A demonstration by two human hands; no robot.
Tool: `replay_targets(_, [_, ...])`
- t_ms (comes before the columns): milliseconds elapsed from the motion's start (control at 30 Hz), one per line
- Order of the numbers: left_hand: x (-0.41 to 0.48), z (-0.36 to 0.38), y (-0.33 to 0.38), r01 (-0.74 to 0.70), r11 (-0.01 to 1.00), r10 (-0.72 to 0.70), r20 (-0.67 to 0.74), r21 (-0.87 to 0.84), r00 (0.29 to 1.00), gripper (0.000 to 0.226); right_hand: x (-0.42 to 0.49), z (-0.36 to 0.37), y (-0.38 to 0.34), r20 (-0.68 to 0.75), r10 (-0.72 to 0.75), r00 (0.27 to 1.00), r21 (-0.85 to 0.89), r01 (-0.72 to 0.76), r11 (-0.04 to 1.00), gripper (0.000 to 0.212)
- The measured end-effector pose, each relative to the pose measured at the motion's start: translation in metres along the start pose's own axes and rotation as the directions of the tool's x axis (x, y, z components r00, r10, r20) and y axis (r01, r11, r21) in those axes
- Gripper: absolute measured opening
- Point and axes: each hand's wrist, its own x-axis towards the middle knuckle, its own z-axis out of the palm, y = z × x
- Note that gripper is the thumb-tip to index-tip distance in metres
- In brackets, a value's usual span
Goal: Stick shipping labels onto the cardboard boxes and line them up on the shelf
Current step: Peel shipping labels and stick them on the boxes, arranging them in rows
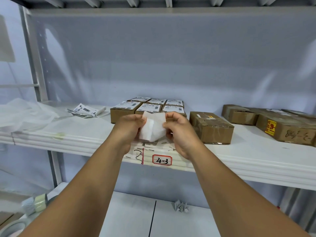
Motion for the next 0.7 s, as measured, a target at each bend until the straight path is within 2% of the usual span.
replay_targets(100, [-0.005, 0.000, -0.003, -0.023, 0.992, 0.014, 0.068, 0.126, 0.998, 0.017, -0.003, 0.004, -0.002, 0.053, 0.015, 0.998, -0.100, -0.010, 0.995, 0.009])
replay_targets(200, [-0.006, 0.005, -0.003, -0.038, 0.979, 0.009, 0.144, 0.200, 0.990, 0.019, -0.001, 0.006, 0.003, -0.024, 0.003, 1.000, -0.196, -0.008, 0.981, 0.014])
replay_targets(267, [-0.006, 0.007, -0.004, -0.030, 0.983, 0.005, 0.138, 0.183, 0.990, 0.019, 0.000, 0.006, 0.004, -0.085, 0.004, 0.996, -0.176, -0.019, 0.984, 0.014])
replay_targets(400, [-0.005, 0.007, -0.003, -0.009, 0.996, -0.001, 0.107, 0.093, 0.994, 0.010, 0.003, 0.001, 0.005, -0.124, 0.017, 0.992, -0.025, -0.021, 0.999, 0.016])
replay_targets(700, [0.000, 0.006, 0.001, 0.034, 0.999, -0.034, 0.028, -0.019, 0.999, 0.007, 0.008, 0.001, 0.010, -0.201, -0.014, 0.979, -0.028, 0.008, 1.000, 0.021])
